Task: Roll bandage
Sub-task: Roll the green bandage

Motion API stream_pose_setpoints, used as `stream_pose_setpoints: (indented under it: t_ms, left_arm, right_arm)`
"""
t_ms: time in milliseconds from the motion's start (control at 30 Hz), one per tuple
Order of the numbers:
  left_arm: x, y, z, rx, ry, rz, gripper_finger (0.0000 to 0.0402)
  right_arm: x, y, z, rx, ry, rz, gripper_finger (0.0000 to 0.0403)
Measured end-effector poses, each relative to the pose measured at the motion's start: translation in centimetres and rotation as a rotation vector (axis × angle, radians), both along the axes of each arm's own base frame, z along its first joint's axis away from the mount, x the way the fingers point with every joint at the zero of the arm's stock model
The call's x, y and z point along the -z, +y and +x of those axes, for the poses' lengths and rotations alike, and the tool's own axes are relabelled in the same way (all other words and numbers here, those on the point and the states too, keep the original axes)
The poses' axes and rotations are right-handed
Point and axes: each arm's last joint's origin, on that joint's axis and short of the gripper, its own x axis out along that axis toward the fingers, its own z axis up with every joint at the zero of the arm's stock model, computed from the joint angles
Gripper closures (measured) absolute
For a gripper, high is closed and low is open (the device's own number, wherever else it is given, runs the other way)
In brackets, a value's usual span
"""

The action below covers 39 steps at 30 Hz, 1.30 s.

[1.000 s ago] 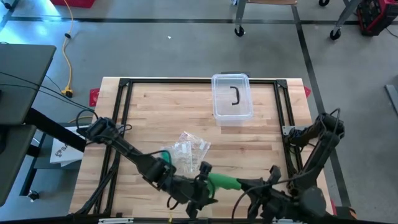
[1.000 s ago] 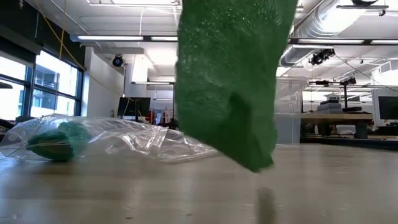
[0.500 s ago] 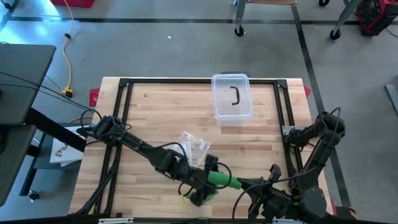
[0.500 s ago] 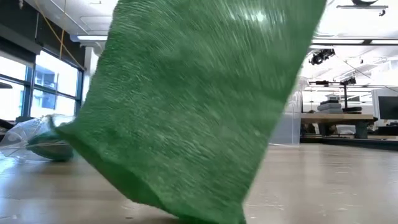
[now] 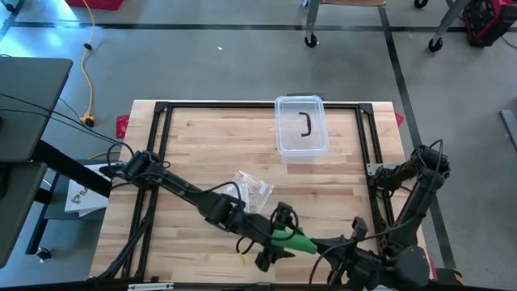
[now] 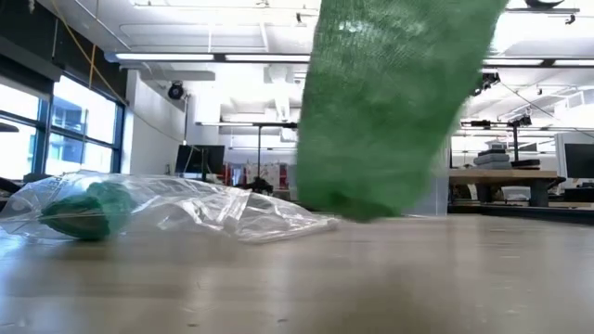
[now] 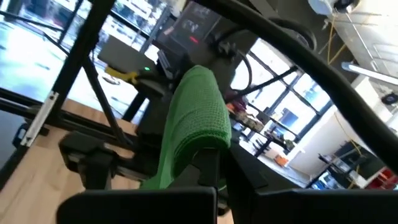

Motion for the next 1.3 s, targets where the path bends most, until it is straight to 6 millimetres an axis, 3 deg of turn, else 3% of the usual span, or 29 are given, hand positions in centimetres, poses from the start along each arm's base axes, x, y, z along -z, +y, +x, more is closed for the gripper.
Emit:
stream_pose_setpoints:
  t_ms: [167, 500, 733, 933, 1300]
  left_arm:
    - [-0.1, 0.0, 0.6, 0.01, -0.05, -0.041, 0.0108]
    - [0.9, 0.3, 0.2, -0.048, 0.069, -0.068, 0.0108]
    - [0.9, 0.6, 0.5, -0.08, 0.071, -0.129, 0.0108]
    - [1.1, 0.7, 0.4, -0.065, 0.085, -0.078, 0.0108]
    - [4.4, -3.2, -2.3, -0.242, 0.238, 0.065, 0.0108]
  right_arm:
    - [-0.3, 0.6, -0.9, -0.067, -0.02, 0.0, 0.0402]
    - [-0.4, 1.9, -3.1, -0.142, -0.026, 0.004, 0.0402]
    - [-0.4, 2.1, -3.3, -0.159, -0.035, 0.029, 0.0402]
    - [-0.3, 2.1, -3.4, -0.144, -0.027, 0.025, 0.0402]
    - [0.0, 2.1, -3.5, -0.092, -0.004, 0.032, 0.0402]
